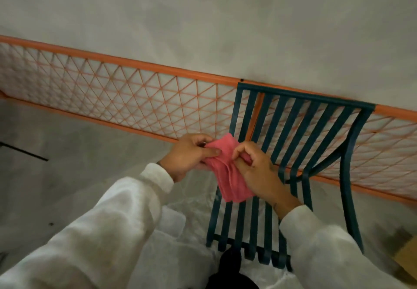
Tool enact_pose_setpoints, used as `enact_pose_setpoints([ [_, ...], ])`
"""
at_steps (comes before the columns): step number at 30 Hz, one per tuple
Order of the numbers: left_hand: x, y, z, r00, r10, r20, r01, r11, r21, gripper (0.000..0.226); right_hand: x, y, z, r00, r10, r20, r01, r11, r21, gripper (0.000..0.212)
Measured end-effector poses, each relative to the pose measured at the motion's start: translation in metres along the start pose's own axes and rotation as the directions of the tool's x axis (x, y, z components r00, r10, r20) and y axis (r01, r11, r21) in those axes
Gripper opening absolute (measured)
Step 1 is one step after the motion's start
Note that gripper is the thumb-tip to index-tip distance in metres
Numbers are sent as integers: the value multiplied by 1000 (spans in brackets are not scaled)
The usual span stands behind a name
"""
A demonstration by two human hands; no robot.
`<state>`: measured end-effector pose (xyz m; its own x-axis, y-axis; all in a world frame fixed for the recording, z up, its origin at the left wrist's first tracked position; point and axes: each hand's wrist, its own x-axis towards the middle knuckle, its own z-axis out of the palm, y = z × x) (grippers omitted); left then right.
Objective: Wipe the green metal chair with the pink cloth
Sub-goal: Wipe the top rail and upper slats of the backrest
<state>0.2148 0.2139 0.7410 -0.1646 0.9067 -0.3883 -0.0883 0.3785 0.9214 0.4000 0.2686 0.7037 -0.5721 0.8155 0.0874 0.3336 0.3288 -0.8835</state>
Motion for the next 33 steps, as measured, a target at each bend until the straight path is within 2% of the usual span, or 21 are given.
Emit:
enact_pose_setpoints([
  [2,14,-3,5,999,-16,-39,15,999,-31,22,9,10,2,999,27,29,-26,999,-17,15],
  [6,35,-9,17,993,-58,-99,47,992,-113,22,22,26,9,999,38,26,-34,986,-165,57],
  [8,50,-10,23,993,-82,-88,70,988,-138,24,28,39,13,1000,24,-3,-24,976,-218,58],
  [11,69,-15,22,993,-99,-68,86,981,-172,23,35,54,18,996,77,-38,-81,989,-124,45],
  [14,94,-26,19,990,-129,-60,115,973,-203,19,47,68,18,979,205,2,-205,978,46,36],
  [20,161,-60,12,980,-192,46,197,954,-226,18,75,111,20,953,301,35,-302,941,150,56],
  [23,195,-72,0,973,-227,32,228,947,-227,29,97,133,16,953,298,-58,-299,954,-26,50],
  [25,223,-82,-13,971,-236,-21,227,952,-207,26,118,148,13,956,278,-94,-284,957,-59,44],
  [28,267,-91,-28,981,-174,-85,164,980,-113,22,150,173,6,963,245,-116,-258,959,-115,34],
  [30,295,-90,-33,990,-105,-96,99,993,-68,21,173,187,4,974,184,-130,-208,955,-211,38],
  [33,330,-87,-35,998,-15,-64,16,1000,22,32,207,200,4,992,44,-116,-84,927,-366,48],
])
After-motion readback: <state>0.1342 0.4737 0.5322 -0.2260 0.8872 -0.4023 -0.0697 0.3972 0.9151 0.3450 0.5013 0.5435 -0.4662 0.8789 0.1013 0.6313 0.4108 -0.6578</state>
